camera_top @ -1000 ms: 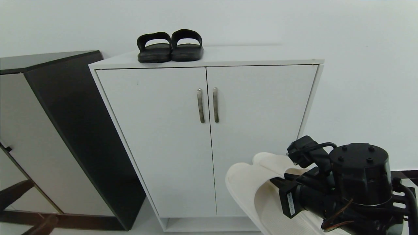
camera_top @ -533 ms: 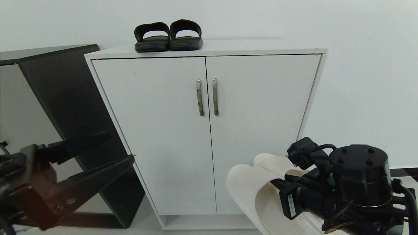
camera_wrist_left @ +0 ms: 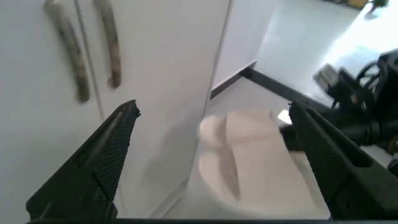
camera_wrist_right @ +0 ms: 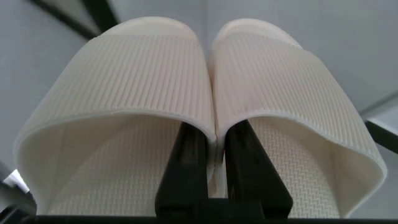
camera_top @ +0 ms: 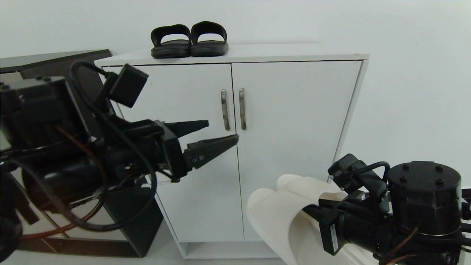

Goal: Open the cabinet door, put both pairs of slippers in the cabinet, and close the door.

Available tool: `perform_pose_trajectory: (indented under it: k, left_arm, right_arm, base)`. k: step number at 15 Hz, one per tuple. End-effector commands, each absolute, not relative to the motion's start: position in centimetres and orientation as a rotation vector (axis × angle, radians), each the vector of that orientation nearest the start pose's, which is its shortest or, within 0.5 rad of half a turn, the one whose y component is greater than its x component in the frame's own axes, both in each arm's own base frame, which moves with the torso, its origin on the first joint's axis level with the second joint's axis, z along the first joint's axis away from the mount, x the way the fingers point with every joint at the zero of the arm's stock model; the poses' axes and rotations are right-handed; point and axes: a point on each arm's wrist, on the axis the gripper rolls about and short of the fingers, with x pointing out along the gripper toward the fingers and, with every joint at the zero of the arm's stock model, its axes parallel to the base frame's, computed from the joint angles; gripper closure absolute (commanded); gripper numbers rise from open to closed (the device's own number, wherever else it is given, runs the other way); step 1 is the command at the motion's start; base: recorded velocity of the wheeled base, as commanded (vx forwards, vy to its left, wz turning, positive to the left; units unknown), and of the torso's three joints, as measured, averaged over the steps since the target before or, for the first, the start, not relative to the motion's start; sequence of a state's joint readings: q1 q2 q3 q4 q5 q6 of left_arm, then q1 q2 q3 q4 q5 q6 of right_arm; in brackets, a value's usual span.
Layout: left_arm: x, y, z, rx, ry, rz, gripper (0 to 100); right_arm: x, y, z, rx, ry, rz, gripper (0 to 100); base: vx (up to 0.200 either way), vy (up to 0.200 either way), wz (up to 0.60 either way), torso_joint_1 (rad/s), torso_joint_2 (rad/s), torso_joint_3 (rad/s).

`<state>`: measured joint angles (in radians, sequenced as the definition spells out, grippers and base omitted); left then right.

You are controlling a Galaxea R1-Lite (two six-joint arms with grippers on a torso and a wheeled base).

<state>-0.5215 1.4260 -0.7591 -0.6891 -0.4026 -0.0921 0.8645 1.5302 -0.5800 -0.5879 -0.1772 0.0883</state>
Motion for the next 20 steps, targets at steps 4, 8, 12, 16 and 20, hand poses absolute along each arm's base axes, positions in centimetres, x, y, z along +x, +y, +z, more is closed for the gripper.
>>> perform_pose_trajectory:
  k: [4, 8, 12, 16, 20]
  left_arm:
    - [24.7, -16.2, 27.4, -0.28, 0.139, -1.21, 0]
    - [25.0, -16.4, 28.1, -0.327, 0.22, -1.272, 0]
    - [26.9, -17.3, 28.7, -0.298, 0.215, -1.173, 0]
    - [28.0, -17.7, 27.3, -0.189, 0.175, -1.063, 0]
    - [29.1, -14.7, 27.7, -0.21, 0.177, -1.109, 0]
  right_arm:
    - [15.8, 18.0, 16.7, -0.103, 0.338, 0.681, 100]
    - [15.9, 18.1, 16.6, -0.105, 0.339, 0.681, 100]
    - [15.9, 18.1, 16.5, -0.106, 0.344, 0.68, 100]
    - [15.9, 18.0, 16.5, -0.106, 0.344, 0.682, 100]
    - [15.9, 18.0, 16.5, -0.107, 0.342, 0.68, 100]
  base:
    - [0.0, 0.0, 0.0, 0.0, 0.0, 0.0]
    - [0.0, 0.0, 0.0, 0.0, 0.0, 0.0]
    - [0.0, 0.0, 0.0, 0.0, 0.0, 0.0]
    - [0.0, 0.0, 0.0, 0.0, 0.0, 0.0]
    - [0.0, 0.0, 0.0, 0.0, 0.0, 0.0]
